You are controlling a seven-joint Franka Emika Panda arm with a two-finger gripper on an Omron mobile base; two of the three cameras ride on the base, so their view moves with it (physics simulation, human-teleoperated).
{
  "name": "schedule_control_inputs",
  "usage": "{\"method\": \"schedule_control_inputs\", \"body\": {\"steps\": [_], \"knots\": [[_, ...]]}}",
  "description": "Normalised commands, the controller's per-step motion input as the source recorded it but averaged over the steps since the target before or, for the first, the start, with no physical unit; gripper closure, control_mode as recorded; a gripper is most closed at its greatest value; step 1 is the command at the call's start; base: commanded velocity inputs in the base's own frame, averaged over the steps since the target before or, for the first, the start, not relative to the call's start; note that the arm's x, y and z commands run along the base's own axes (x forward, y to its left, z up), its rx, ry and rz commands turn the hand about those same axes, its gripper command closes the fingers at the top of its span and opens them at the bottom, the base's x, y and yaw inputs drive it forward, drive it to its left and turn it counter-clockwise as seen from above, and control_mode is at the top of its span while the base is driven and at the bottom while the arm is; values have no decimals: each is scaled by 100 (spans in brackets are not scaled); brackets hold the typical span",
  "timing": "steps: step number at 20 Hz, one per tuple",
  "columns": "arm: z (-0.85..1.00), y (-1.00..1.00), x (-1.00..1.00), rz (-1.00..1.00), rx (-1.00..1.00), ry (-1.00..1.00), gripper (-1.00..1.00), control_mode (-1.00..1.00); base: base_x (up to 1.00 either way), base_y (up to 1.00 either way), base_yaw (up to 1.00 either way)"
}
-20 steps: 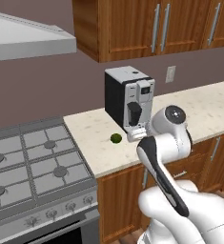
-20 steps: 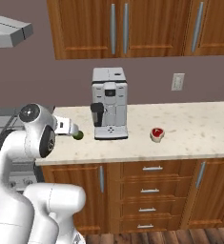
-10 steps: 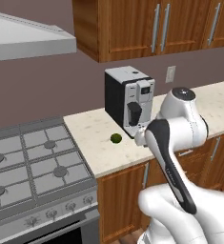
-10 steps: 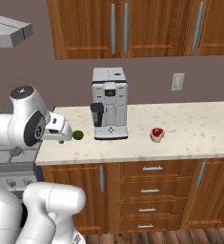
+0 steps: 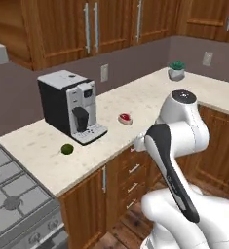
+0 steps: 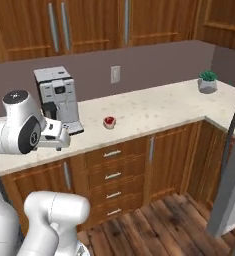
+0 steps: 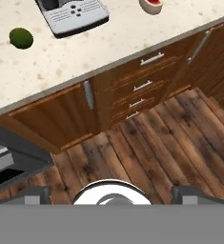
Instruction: Open the fridge, remove the apple, lime, and steak, and place them on any counter.
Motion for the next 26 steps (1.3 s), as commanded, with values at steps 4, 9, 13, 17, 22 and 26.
{"method": "schedule_control_inputs", "body": {"steps": [4,9,13,17,22,26], "knots": [[0,0,0,0,0,0,-100,100,-19,0,-95],[0,0,0,0,0,0,-100,100,-13,-12,-91],[0,0,0,0,0,0,-100,100,-20,-29,-83],[0,0,0,0,0,0,-100,100,-2,-63,-78],[0,0,0,0,0,0,-100,100,32,-69,-59],[0,0,0,0,0,0,-100,100,100,-26,-4]]}}
